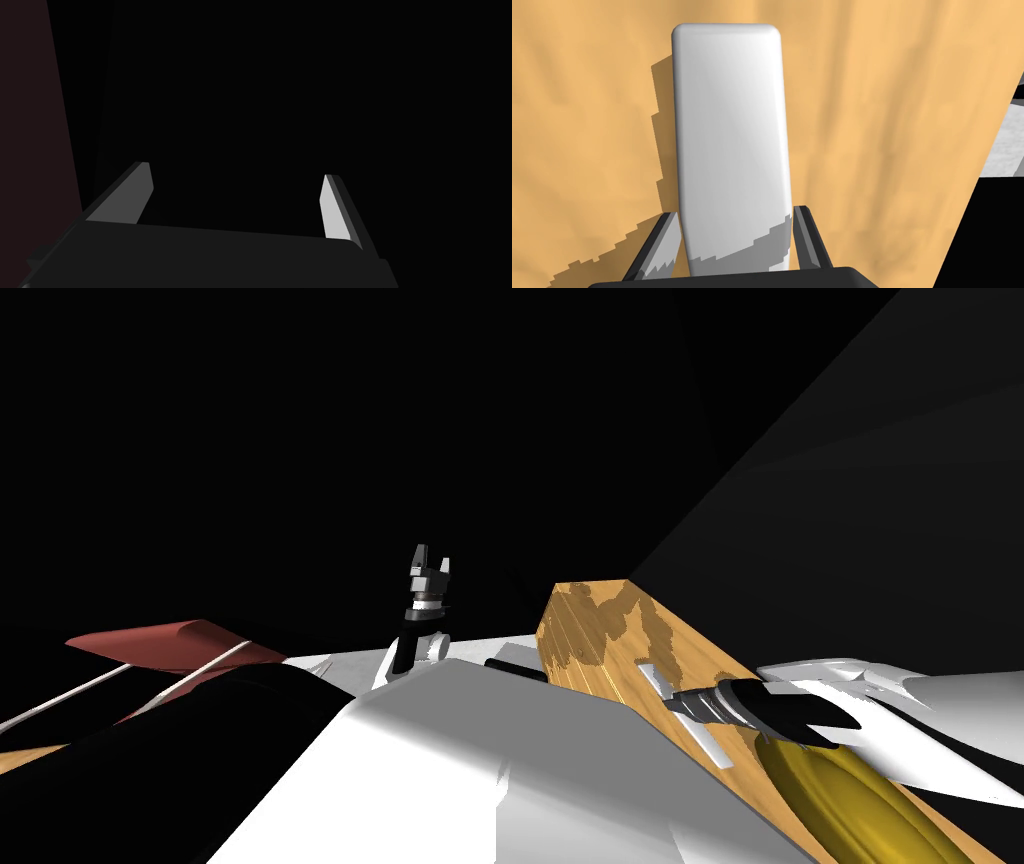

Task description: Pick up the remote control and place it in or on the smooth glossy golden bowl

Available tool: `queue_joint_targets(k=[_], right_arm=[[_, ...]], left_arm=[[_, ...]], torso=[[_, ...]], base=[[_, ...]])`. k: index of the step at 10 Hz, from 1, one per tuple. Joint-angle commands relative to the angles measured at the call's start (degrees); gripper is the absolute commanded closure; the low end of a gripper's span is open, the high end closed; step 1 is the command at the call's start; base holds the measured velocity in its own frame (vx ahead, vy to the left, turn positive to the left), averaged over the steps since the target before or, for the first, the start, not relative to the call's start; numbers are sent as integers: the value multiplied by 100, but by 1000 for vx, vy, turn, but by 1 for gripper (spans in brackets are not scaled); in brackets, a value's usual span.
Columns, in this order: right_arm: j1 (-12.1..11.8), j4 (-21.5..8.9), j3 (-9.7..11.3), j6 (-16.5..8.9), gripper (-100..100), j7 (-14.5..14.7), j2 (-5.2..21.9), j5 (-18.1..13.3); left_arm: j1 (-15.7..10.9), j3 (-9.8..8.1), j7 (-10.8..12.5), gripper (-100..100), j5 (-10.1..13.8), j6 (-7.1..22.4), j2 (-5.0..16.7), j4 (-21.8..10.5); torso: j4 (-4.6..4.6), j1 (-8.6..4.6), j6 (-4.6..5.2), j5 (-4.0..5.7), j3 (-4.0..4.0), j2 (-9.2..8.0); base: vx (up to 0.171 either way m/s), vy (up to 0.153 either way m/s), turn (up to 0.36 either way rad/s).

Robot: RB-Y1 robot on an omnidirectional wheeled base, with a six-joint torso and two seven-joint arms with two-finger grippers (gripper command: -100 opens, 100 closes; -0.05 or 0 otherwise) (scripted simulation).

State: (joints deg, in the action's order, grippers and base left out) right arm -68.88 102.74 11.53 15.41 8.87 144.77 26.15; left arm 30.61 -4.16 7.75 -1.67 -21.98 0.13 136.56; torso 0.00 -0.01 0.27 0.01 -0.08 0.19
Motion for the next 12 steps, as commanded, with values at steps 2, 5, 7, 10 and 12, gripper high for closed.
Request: queue_joint_targets(k=[2,5,7,10,12], right_arm=[[110,-8,109,98,100,-32,84,8],[433,-233,136,173,100,-50,161,35],[710,-524,164,317,100,-67,208,80],[866,-822,199,532,100,-87,213,136],[920,-1120,231,802,100,-110,185,203]], left_arm=[[0,0,0,0,0,0,0,0],[-1,1,0,0,0,0,0,0],[0,1,0,0,0,0,-1,0],[0,1,0,0,0,0,-1,0],[-1,1,0,0,0,0,0,0]], torso=[[0,1,-2,0,0,0],[4,21,-15,-6,3,-3],[7,54,-18,-21,4,-1],[8,51,-16,-25,5,-2],[7,36,-17,-21,2,3]], base=[[-2,2,-38],[-28,57,19],[-18,102,34],[-4,66,53],[8,45,94]])
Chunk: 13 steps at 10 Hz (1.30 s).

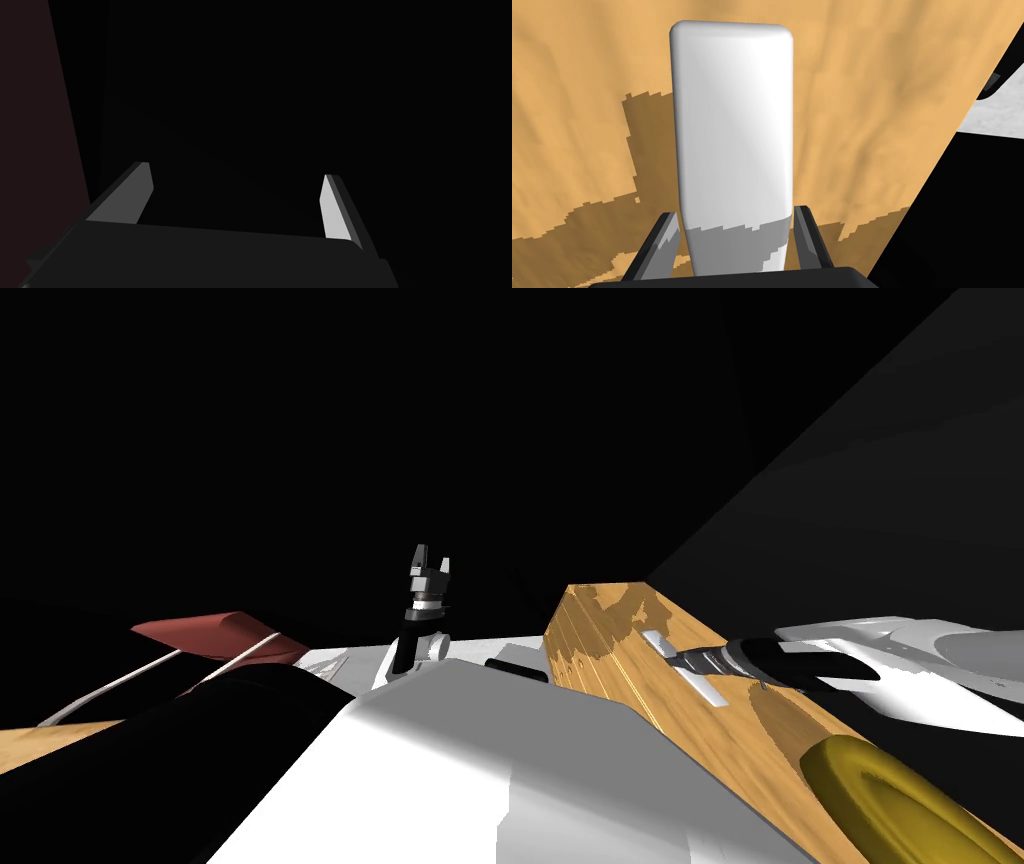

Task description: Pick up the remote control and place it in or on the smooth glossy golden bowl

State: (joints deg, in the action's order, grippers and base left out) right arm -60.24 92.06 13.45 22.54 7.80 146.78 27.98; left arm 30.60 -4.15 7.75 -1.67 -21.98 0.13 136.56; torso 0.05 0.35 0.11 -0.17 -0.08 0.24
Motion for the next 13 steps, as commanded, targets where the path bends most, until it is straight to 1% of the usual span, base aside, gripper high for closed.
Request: queue_joint_targets(k=[1,4,8,11,13], right_arm=[[54,-200,52,238,100,-15,-41,54],[-34,-631,92,718,100,-53,-142,158],[-240,-1139,192,1377,100,-107,-298,262],[-366,-1457,334,1834,100,-150,-409,289],[-408,-1634,469,2106,100,-180,-476,275]], left_arm=[[0,0,0,0,0,0,0,0],[0,0,0,0,0,0,0,0],[0,-1,0,0,0,0,1,0],[0,-1,0,0,0,0,1,0],[0,-1,0,0,0,0,1,0]], torso=[[0,0,0,0,0,0],[-5,-16,2,6,-6,9],[-9,-38,8,18,-9,9],[-8,-52,12,22,-4,1],[-5,-55,18,21,2,-9]], base=[[15,42,116],[31,16,111],[27,-12,103],[6,-41,95],[-16,-46,58]])
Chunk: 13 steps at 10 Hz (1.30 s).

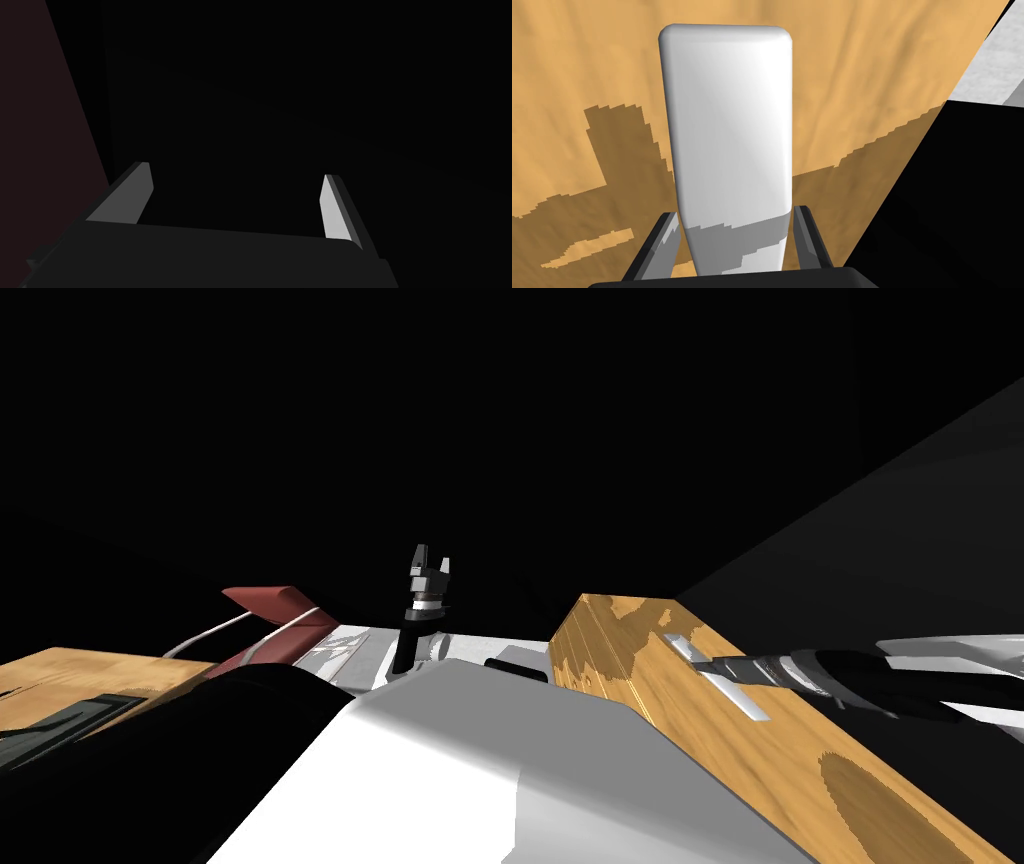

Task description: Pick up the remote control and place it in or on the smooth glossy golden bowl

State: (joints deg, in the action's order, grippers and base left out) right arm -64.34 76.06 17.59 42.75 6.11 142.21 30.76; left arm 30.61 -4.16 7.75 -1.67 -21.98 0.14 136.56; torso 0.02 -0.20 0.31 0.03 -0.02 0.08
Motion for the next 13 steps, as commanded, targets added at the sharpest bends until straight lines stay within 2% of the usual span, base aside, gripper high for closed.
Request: queue_joint_targets(k=[1,6,13], right_arm=[[-3,-112,136,211,100,-27,-46,-19],[131,-395,657,727,100,-104,-131,-186],[646,-550,1615,1163,100,-206,-185,-599]], left_arm=[[0,0,0,0,0,0,0,0],[0,0,0,0,0,0,0,0],[-1,0,0,0,0,0,0,0]], torso=[[0,0,0,0,0,0],[9,4,6,-4,19,-30],[20,14,17,-12,42,-66]], base=[[-34,-51,60],[-64,-52,27],[-110,-46,-15]])
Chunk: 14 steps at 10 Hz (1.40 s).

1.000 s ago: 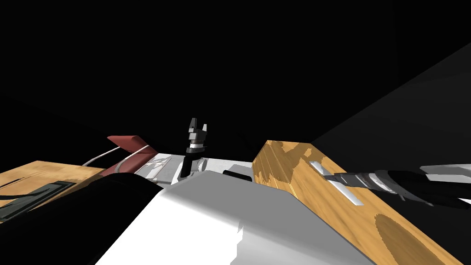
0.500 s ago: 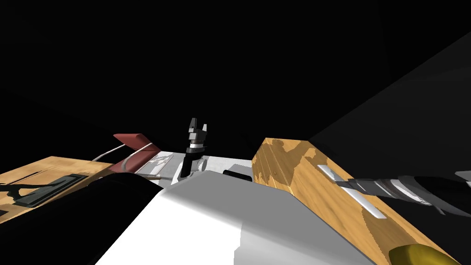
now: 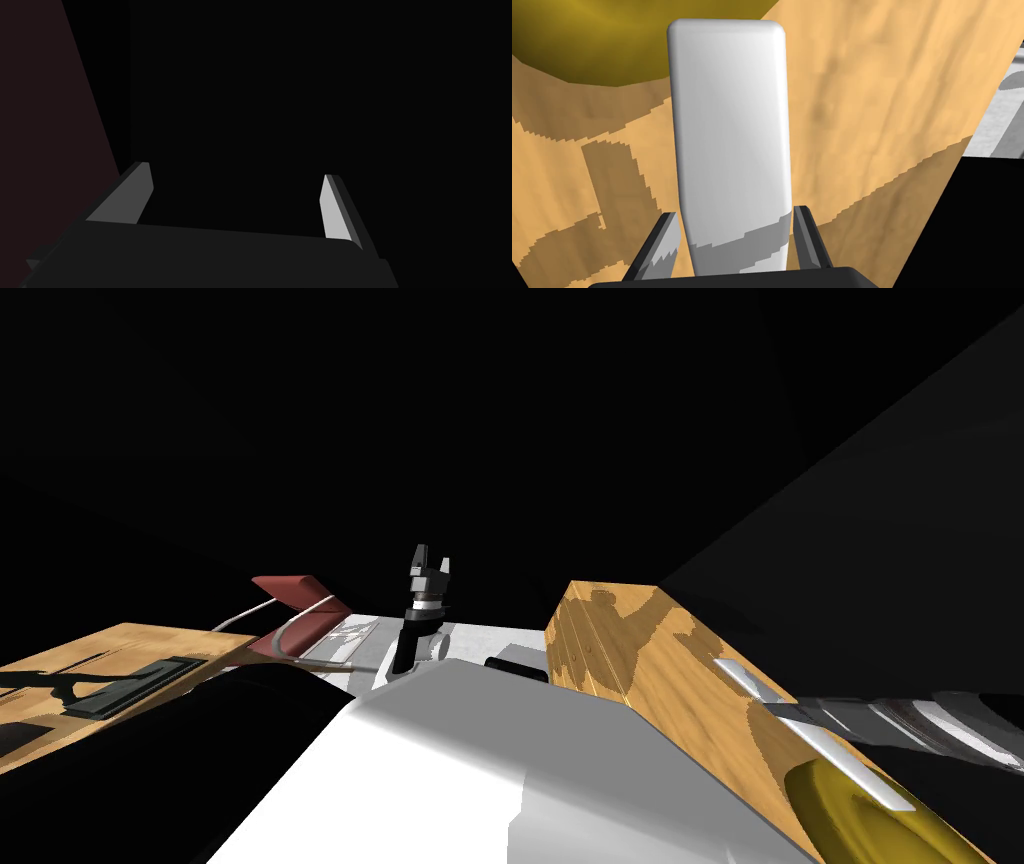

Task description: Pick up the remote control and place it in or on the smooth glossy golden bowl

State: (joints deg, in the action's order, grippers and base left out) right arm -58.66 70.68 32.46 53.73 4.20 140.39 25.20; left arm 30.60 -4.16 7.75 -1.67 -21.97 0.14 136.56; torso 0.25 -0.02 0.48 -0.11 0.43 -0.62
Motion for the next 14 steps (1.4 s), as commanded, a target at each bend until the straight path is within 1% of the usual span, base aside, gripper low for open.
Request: queue_joint_targets(k=[1,3,4,6,8,9,10,11,14], right_arm=[[149,-18,265,111,100,-28,-12,-105],[270,-23,523,198,100,-51,-38,-222],[270,-23,523,198,100,-51,-38,-222],[355,-21,745,278,100,-70,-73,-322],[404,-15,914,345,100,-85,-106,-397],[416,-12,974,370,100,-90,-119,-423],[406,-49,941,374,100,-84,-126,-409],[409,-45,964,390,-100,-83,-133,-413],[407,-44,964,390,-100,-84,-135,-413]], left_arm=[[0,0,0,0,0,0,0,0],[0,0,0,0,0,0,0,0],[0,0,0,0,0,0,0,0],[1,0,0,0,0,0,0,0],[1,0,0,0,0,0,0,0],[1,0,0,0,0,0,0,0],[1,0,0,0,0,0,0,0],[1,0,0,0,0,0,0,0],[1,0,0,0,0,0,0,0]], torso=[[0,0,0,0,0,0],[-2,-4,2,2,-6,11],[-3,-2,-1,1,-8,14],[-6,7,-6,-1,-16,27],[-7,11,-4,-2,-17,29],[-7,10,-5,-2,-17,29],[-7,11,-4,-4,-17,30],[-9,19,-13,-5,-25,45],[-15,30,-16,-9,-38,65]], base=[[-102,-60,-31],[-96,-55,-28],[-74,-42,-9],[-72,-31,-13],[-70,-34,-19],[-66,-35,-7],[-28,-17,-15],[-7,-3,-5],[0,0,0]])
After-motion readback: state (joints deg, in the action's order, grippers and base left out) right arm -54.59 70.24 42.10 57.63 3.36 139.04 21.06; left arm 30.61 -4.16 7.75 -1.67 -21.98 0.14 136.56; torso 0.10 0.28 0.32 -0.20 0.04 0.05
